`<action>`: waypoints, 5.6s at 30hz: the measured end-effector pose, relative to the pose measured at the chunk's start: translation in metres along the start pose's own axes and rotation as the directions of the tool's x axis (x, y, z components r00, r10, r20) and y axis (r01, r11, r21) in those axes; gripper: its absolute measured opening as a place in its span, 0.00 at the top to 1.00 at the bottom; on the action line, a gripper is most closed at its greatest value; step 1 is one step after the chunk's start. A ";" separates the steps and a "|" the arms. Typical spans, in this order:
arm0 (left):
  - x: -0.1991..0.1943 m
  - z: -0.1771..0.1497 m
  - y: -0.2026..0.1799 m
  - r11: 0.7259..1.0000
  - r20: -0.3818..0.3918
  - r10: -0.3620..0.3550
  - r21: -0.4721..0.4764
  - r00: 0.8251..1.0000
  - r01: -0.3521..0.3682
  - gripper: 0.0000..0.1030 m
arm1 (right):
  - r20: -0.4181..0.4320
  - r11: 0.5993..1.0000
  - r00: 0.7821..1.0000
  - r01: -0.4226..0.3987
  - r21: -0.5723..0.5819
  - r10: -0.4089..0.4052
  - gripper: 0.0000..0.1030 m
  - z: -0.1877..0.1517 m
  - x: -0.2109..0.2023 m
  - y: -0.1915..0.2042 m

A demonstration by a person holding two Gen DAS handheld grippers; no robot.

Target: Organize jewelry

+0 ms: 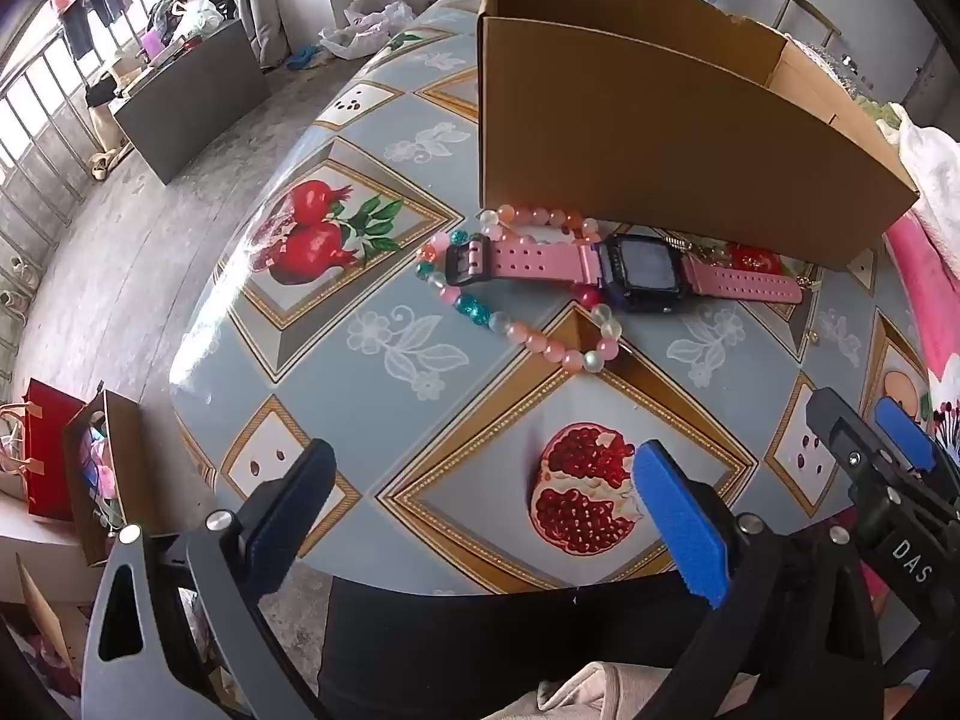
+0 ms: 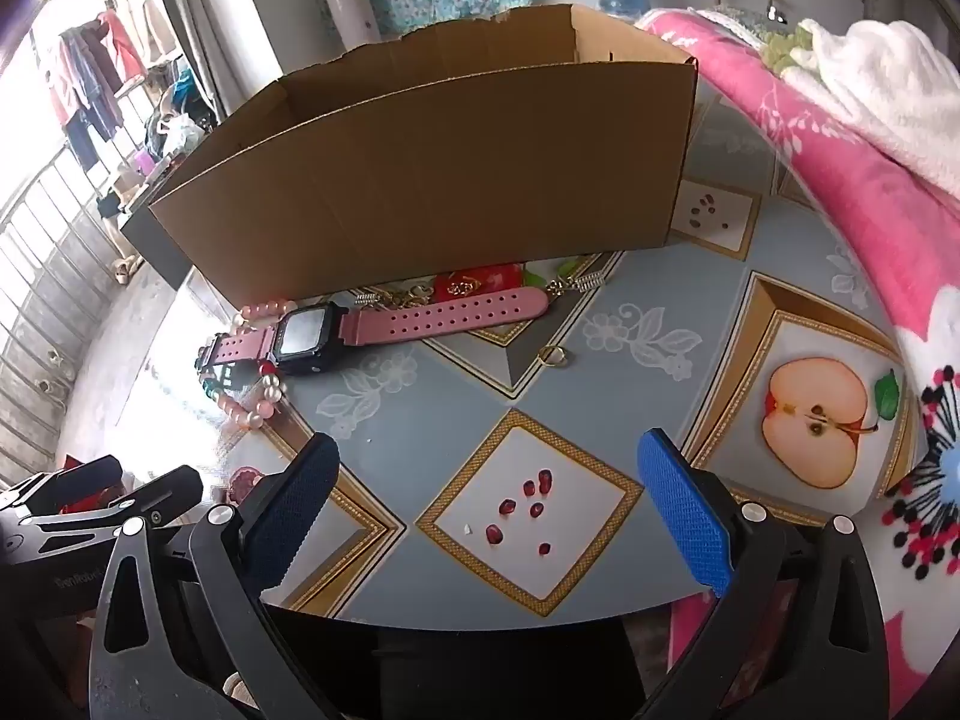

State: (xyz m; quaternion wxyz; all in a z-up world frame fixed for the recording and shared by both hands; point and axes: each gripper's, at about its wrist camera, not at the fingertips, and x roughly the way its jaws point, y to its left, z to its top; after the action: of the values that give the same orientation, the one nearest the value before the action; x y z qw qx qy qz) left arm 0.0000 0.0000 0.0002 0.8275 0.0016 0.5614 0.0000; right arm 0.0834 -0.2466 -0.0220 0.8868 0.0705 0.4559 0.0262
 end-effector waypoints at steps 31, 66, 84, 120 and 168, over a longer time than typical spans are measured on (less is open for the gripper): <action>-0.005 0.001 -0.003 1.000 0.012 -0.001 0.006 1.000 0.001 0.05 | 0.005 1.000 1.000 -0.008 -0.001 0.008 0.07 0.002 -0.006 0.002; -0.005 0.005 0.001 1.000 0.017 -0.003 0.005 1.000 0.003 0.05 | 0.016 1.000 1.000 -0.009 -0.001 0.009 0.07 0.008 -0.012 0.005; 0.006 0.016 0.005 0.999 -0.004 -0.037 0.000 0.999 0.037 0.05 | 0.025 1.000 1.000 0.004 0.028 -0.005 0.07 0.012 -0.007 0.001; 0.087 0.195 0.001 0.999 0.024 -0.035 0.027 0.999 0.035 0.05 | -0.011 0.998 1.000 -0.027 0.051 0.027 0.07 0.121 0.069 0.000; 0.043 0.074 0.036 0.960 0.337 -0.159 0.271 0.928 0.066 0.27 | -0.105 0.714 0.950 -0.292 -0.636 0.295 0.31 0.027 0.033 0.109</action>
State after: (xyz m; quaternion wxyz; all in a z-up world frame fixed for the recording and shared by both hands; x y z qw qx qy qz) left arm 0.0851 0.0361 -0.0124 0.9067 0.0754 0.3972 -0.1202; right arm 0.1260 -0.1377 -0.0167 0.8421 -0.1667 0.4001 0.3210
